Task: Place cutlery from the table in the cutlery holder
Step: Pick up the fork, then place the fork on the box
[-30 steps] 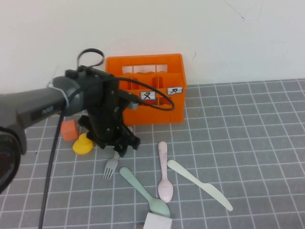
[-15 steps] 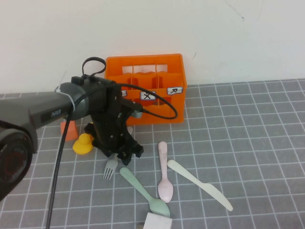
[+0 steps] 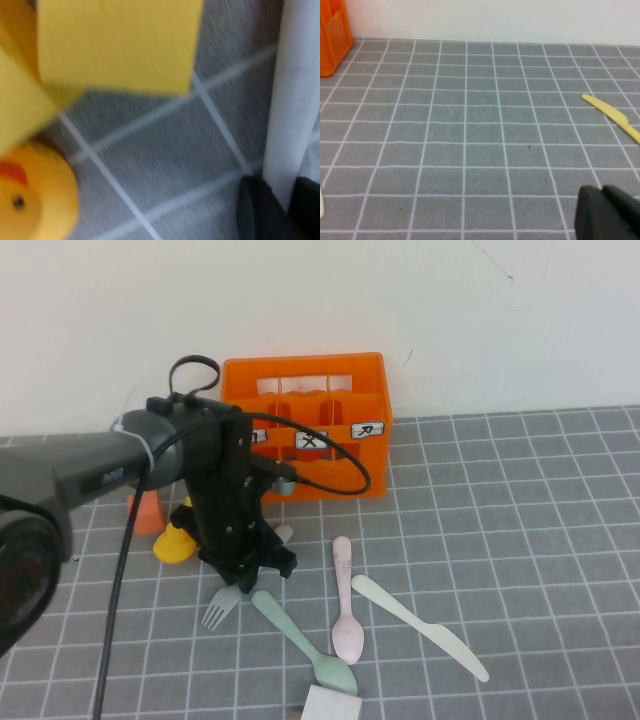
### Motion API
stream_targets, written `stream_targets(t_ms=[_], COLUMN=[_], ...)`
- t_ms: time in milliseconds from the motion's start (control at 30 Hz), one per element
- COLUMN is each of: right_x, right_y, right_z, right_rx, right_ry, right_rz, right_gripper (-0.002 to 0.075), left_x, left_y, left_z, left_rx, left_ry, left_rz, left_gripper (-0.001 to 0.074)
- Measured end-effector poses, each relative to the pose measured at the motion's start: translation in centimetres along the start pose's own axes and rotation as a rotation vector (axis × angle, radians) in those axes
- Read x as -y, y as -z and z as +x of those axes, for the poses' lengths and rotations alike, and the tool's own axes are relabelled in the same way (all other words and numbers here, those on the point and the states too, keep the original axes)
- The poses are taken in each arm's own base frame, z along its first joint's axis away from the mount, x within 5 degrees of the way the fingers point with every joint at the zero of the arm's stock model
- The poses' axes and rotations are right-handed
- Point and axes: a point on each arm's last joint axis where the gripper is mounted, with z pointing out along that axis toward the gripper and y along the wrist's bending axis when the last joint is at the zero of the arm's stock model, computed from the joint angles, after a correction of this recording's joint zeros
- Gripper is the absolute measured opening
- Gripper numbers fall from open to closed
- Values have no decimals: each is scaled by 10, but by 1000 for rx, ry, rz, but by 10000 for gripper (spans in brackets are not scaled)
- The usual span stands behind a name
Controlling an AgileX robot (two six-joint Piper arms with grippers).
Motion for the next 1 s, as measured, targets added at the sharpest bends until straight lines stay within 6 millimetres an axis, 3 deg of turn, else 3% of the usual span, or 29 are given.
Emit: stream_targets(t_ms=[200, 300, 433, 633, 800, 1000], right_x=[0, 0, 0, 0, 0, 0], right_y=[0, 0, 0, 0, 0, 0], right_z=[0, 0, 0, 0, 0, 0], right_rx=[0, 0, 0, 0, 0, 0], right_ry=[0, 0, 0, 0, 0, 0], right_rz=[0, 0, 0, 0, 0, 0], right_gripper=[-3, -3, -3, -3, -3, -3], left_x=[9, 13, 16, 15, 2, -2], left_y=[45, 70, 103, 145, 159, 157], left_z=[20, 37, 76, 122, 138, 125], left_rx=[84, 173, 343, 860, 1196, 1368], left_ry=[38, 48, 50, 139, 284, 268], left_rz=[76, 100, 115, 103, 32, 3], left_gripper=[93, 93, 93, 93, 92, 92])
